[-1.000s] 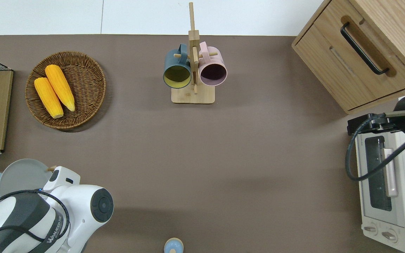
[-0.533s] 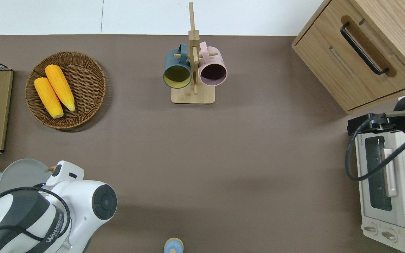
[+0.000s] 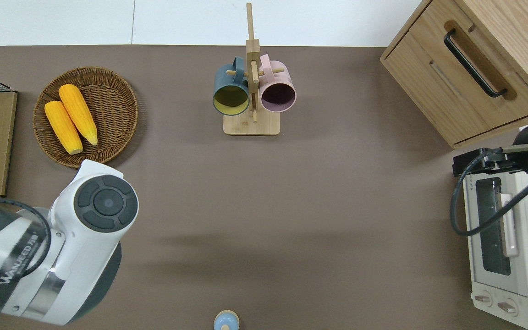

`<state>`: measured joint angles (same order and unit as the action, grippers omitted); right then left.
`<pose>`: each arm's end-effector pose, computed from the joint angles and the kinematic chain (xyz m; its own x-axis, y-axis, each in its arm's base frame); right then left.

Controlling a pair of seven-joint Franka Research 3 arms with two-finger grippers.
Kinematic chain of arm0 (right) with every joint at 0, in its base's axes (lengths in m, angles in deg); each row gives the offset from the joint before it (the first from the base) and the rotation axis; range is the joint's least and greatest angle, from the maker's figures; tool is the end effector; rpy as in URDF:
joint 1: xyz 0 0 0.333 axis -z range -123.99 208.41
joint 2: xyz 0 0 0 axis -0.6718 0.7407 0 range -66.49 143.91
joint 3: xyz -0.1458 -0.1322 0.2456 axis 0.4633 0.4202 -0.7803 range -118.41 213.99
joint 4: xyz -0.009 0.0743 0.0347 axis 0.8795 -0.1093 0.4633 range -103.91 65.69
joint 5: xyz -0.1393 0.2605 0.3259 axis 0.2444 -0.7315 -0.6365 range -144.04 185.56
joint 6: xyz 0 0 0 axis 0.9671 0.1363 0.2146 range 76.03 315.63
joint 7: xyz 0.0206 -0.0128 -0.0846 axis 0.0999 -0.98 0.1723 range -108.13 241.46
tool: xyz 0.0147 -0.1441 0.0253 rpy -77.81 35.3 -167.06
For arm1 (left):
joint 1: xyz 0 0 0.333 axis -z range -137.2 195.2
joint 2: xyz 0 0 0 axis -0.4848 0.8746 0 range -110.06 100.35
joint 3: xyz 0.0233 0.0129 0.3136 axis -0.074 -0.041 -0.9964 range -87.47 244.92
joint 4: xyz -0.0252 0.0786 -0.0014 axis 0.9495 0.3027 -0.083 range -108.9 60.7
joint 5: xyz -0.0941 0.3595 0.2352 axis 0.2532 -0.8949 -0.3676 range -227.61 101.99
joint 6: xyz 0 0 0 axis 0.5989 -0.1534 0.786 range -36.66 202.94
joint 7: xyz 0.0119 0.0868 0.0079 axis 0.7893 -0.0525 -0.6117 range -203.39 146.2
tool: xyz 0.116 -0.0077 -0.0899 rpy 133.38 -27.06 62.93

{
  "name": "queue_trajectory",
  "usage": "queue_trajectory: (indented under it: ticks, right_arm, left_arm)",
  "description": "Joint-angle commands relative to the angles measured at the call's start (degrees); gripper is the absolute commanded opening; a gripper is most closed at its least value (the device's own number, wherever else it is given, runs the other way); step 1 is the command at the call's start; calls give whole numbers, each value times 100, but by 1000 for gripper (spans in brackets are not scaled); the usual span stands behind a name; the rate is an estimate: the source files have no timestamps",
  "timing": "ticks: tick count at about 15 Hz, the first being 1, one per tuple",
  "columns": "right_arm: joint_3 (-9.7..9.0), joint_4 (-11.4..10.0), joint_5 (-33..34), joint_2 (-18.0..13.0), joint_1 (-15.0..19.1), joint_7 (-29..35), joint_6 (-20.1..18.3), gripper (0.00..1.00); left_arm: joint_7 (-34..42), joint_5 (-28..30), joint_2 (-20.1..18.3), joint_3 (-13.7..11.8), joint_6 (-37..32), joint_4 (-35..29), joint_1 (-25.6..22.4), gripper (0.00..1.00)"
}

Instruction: Pick gray plate from table and place it on lower plate rack with left arm

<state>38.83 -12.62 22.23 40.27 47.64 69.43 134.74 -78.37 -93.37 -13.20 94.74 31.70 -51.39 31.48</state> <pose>0.5976 0.0316 0.6029 0.9989 0.0107 -0.0450 0.0118 -0.9997 0.0236 0.5135 -0.0987 0.4348 0.9125 0.3611 0.1922 0.4040 -0.7218 -0.5619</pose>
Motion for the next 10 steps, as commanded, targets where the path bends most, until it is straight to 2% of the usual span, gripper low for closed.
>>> queue_trajectory:
  ticks: [1,2,6,8,10]
  right_arm:
    - [34,37,-15,2,-42,22,-5,983]
    - [34,37,-15,2,-42,22,-5,983]
    - [34,37,-15,2,-42,22,-5,983]
    - [34,37,-15,2,-42,22,-5,983]
    - [34,37,-15,2,-42,22,-5,983]
  left_arm:
    - [984,830,290,-1,-592,1040,42,1000]
    - [1404,1172,263,-1,-619,1234,25,1000]
    - [2408,1771,272,-1,-734,1805,25,1000]
    - [2822,2385,281,-80,-734,2078,-36,1000]
    - [3304,2633,272,-124,-716,2132,-63,1000]
